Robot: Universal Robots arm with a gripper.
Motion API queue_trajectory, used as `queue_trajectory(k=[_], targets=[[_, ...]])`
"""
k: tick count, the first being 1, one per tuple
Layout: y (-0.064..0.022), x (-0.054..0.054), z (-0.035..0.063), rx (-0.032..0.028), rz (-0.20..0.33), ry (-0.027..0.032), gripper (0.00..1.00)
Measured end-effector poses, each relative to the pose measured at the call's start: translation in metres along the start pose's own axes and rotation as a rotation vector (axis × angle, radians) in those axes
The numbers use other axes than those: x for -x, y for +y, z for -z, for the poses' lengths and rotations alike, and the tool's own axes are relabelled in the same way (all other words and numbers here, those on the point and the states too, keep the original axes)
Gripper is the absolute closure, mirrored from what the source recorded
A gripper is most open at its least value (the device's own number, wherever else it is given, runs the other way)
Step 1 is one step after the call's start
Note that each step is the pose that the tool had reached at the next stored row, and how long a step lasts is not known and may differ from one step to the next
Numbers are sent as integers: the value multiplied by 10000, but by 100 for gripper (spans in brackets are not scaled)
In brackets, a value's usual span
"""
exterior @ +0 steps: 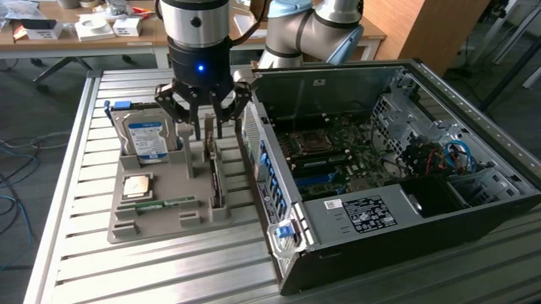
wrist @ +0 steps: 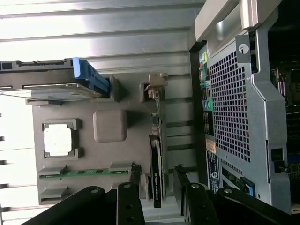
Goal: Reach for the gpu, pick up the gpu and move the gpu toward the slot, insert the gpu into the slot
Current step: 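Pick up the gpu and move the gpu toward the slot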
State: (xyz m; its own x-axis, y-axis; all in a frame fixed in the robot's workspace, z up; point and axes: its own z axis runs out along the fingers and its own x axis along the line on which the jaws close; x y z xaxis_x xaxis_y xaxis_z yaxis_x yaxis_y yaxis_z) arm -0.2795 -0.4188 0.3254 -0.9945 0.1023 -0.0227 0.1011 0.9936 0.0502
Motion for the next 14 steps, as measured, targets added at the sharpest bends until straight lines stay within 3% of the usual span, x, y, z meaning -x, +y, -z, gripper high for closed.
queue_trajectory(k=[7, 14], targets=[[0, 0, -14, 4, 0, -4, 58], [-5, -2, -99, 1, 0, 0, 58]])
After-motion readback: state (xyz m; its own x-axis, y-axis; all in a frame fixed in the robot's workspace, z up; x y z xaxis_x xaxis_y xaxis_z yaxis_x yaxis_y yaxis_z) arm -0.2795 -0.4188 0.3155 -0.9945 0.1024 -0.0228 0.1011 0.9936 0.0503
